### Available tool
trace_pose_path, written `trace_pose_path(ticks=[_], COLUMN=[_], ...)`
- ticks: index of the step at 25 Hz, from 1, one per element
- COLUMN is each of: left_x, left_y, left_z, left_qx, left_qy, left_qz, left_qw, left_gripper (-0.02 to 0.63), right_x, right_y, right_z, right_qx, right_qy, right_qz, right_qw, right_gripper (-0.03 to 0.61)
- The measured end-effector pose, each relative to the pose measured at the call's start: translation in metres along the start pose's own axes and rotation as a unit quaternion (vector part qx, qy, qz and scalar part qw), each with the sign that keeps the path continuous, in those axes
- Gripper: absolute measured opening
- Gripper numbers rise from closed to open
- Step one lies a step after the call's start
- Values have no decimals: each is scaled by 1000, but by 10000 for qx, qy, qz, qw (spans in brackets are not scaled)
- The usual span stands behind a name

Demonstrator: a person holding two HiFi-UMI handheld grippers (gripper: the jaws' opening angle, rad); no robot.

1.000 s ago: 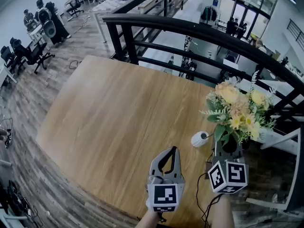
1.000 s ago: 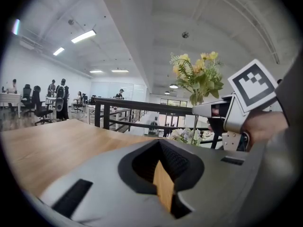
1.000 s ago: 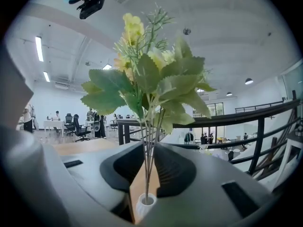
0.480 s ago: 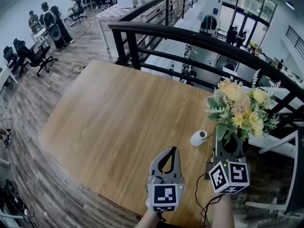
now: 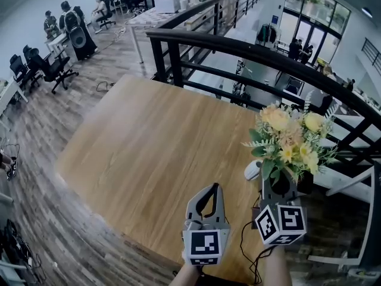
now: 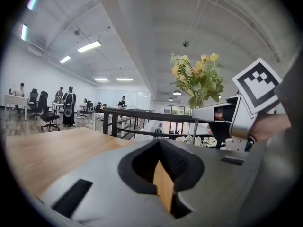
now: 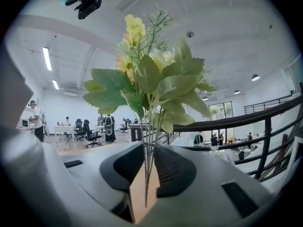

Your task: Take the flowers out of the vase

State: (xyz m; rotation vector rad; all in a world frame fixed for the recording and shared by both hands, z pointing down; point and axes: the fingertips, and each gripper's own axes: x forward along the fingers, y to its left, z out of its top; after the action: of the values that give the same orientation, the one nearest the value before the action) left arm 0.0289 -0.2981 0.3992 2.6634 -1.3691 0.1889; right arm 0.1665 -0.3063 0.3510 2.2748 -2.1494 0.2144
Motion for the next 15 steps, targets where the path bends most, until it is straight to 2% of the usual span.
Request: trace_pose_path(ticks=[15], left_x=[-30], left_y=[24], left_z=[-13], left_qx=[-97], left_qy=[76], left_qz=[271], left_qw=[9996], left_gripper=[28], right_x=[-15], right_y=[42], right_z=[-45], right_qx=[49], right_qy=[371], right_qz=[209], right_qw=[9991], right_gripper=[92])
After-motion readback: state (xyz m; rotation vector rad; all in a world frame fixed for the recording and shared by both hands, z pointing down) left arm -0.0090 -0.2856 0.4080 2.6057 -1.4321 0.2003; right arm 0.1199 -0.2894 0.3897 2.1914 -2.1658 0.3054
